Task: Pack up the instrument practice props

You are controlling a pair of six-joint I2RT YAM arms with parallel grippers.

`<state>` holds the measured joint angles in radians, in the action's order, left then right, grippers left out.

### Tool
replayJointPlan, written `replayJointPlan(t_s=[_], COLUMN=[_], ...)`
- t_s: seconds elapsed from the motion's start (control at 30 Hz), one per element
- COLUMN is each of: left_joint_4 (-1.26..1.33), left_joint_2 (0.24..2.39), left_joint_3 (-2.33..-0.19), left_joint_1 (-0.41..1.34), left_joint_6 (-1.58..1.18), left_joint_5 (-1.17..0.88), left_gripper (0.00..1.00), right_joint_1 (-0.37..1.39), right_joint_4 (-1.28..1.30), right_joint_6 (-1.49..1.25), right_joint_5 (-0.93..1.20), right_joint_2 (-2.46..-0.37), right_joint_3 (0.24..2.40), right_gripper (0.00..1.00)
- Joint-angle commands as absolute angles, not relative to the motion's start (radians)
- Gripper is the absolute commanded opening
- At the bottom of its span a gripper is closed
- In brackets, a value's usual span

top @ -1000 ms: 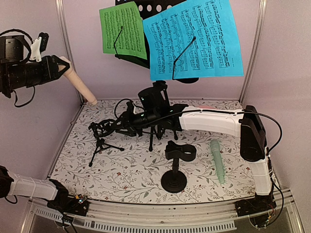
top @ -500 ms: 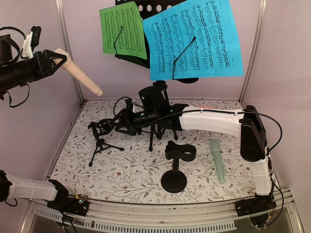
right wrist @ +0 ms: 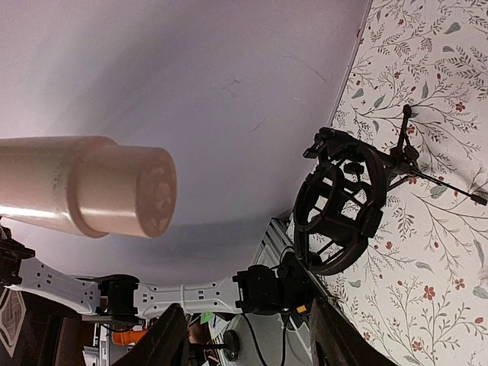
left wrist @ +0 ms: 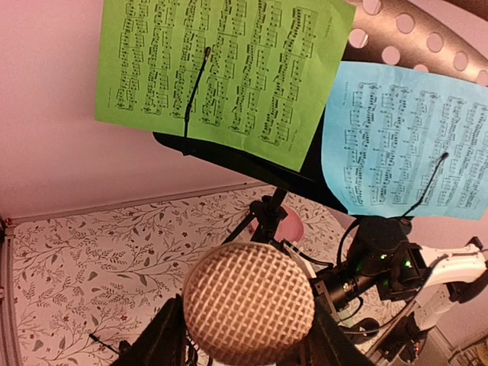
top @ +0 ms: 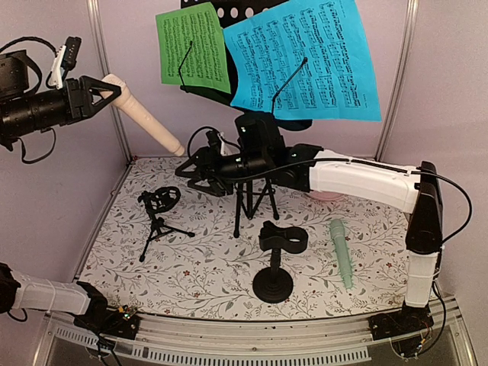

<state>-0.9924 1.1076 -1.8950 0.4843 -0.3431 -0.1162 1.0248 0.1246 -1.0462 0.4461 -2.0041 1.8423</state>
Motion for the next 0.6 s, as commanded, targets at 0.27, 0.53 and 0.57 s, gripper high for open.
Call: replayJointPlan(t_s=[0.27, 0.53, 0.57], left_joint_4=[-0.944, -0.932, -0.932], left_joint_2=[1.142, 1.193, 1.201], left_joint_3=[-1.764, -1.683, -1.677], left_joint_1=[0.474, 0.478, 0.481], left_joint_6=[-0.356, -0.382, -0.385], left_joint_5=[-0.398, -0.473, -0.484], left_gripper=[0.33, 0.30, 0.29], right_joint_1=[1.019, 1.021, 1.022], right_joint_4=[0.239, 0.071, 0.044], right_joint_6=[-0.959, -1.001, -1.020], right_joint_5=[0.330, 0.331, 0.320], right_joint_2=[-1.751, -1.653, -1.637], right_joint_3=[1.592, 1.347, 1.317], right_gripper=[0.58, 0.59, 0.59])
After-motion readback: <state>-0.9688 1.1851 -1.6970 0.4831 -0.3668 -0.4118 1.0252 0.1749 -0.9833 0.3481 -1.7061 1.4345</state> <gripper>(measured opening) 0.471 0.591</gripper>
